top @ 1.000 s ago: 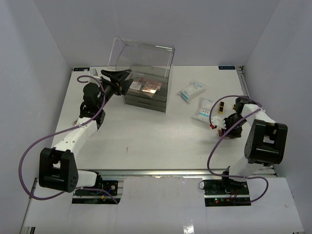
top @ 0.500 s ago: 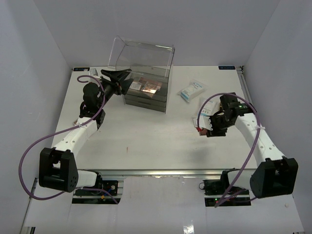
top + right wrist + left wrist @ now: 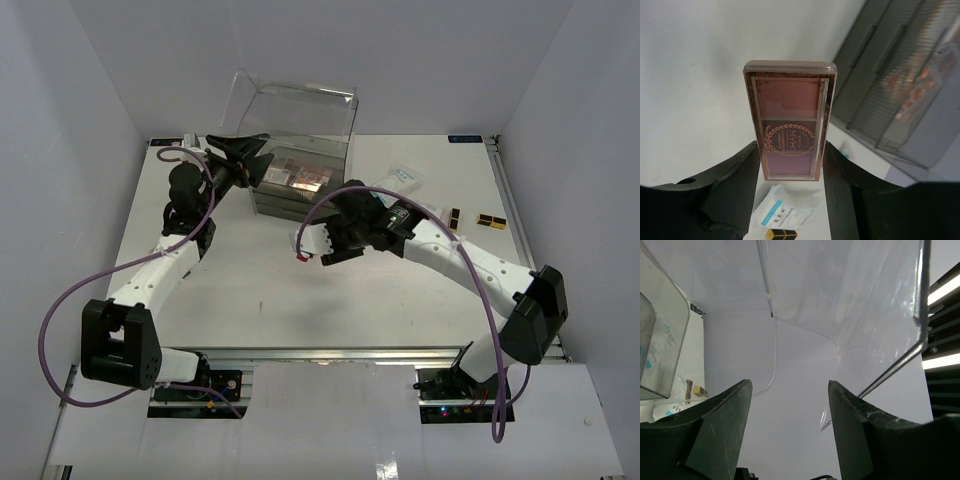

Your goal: Organize the makeup

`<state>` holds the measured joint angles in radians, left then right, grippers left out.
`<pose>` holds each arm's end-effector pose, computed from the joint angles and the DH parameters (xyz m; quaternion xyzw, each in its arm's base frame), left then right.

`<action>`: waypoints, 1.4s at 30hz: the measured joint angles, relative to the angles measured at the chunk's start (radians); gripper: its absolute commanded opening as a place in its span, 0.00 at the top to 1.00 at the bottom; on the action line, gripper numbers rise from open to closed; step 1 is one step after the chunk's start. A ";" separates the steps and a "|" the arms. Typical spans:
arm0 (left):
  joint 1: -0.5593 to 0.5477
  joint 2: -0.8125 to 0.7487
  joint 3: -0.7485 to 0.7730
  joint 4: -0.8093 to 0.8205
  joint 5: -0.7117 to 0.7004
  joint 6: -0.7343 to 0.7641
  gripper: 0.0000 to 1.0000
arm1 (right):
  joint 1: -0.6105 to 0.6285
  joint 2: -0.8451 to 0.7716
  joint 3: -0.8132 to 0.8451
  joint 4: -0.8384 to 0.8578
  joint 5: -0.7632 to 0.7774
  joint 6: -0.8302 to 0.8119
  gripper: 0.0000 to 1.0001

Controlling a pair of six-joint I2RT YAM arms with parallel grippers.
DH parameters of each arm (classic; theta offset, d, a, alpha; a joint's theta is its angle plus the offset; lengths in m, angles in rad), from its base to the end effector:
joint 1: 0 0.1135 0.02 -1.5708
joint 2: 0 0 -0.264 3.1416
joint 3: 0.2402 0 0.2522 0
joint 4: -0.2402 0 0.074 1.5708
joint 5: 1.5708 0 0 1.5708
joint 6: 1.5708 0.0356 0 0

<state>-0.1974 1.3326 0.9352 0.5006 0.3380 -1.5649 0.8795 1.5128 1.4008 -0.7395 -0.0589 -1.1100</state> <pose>0.3054 -0.0731 0.3416 -0.3202 0.5907 -0.6364 0.3789 0.2069 0.2533 0.3269 -0.7903 0.5010 -0.0131 0.3526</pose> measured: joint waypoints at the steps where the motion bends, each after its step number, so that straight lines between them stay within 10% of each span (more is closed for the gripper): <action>1: 0.000 0.006 0.008 -0.001 0.002 0.001 0.27 | 0.007 0.018 0.009 0.046 0.026 0.014 0.75; 23: 0.000 0.038 0.058 -0.001 0.014 0.015 0.27 | 0.024 0.106 -0.268 1.158 0.346 -0.080 0.79; 42: 0.000 0.038 0.068 0.000 0.015 0.021 0.27 | 0.026 0.429 -0.162 1.481 0.516 -0.343 0.73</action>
<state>-0.1974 1.3701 1.0035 0.5007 0.3529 -1.5444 0.9054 1.9415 1.2389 0.7411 0.4574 -1.4529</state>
